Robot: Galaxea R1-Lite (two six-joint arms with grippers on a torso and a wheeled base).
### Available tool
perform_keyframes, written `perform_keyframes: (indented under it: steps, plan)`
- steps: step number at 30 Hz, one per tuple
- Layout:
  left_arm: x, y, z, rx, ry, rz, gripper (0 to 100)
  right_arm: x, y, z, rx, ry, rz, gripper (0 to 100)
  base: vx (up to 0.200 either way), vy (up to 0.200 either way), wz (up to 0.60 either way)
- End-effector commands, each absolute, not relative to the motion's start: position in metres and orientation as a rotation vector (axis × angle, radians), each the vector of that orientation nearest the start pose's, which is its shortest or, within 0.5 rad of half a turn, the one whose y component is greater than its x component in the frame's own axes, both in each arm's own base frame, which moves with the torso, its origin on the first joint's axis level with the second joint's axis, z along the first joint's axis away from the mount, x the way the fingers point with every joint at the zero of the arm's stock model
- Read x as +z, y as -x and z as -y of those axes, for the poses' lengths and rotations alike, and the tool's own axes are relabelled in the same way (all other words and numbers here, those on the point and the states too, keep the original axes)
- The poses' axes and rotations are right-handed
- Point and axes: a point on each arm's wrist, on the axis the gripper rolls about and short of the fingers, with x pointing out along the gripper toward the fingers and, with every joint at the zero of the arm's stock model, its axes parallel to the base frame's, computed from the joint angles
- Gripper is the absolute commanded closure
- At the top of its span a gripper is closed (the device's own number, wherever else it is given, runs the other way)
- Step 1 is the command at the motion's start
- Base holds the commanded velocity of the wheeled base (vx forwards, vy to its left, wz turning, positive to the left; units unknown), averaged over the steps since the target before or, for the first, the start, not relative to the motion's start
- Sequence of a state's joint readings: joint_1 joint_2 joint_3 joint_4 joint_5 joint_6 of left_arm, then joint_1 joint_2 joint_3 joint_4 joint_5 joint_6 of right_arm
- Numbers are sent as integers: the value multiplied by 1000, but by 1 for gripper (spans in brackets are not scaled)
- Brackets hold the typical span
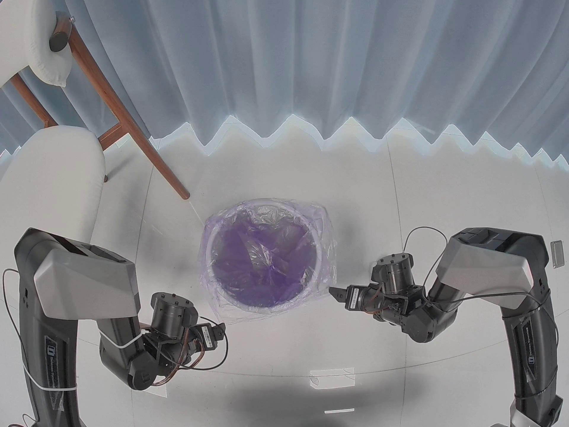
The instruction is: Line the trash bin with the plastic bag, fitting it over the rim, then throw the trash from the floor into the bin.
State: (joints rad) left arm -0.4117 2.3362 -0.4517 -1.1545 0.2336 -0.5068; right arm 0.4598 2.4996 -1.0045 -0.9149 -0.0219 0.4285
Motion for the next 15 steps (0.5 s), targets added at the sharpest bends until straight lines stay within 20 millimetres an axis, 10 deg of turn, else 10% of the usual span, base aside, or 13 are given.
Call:
perform_keyframes:
  steps: [1, 6, 15]
  plan:
    - [-7, -233, 123, -99, 252, -644, 0, -27, -335, -152, 246, -256, -715, 0, 0, 0, 0]
    - [33, -182, 106, -152, 270, -544, 0, 1, -302, -114, 189, -280, -697, 0, 0, 0, 0]
    - [111, -152, 85, -204, 369, -184, 0, 15, -288, -38, 111, -189, -687, 0, 0, 0, 0]
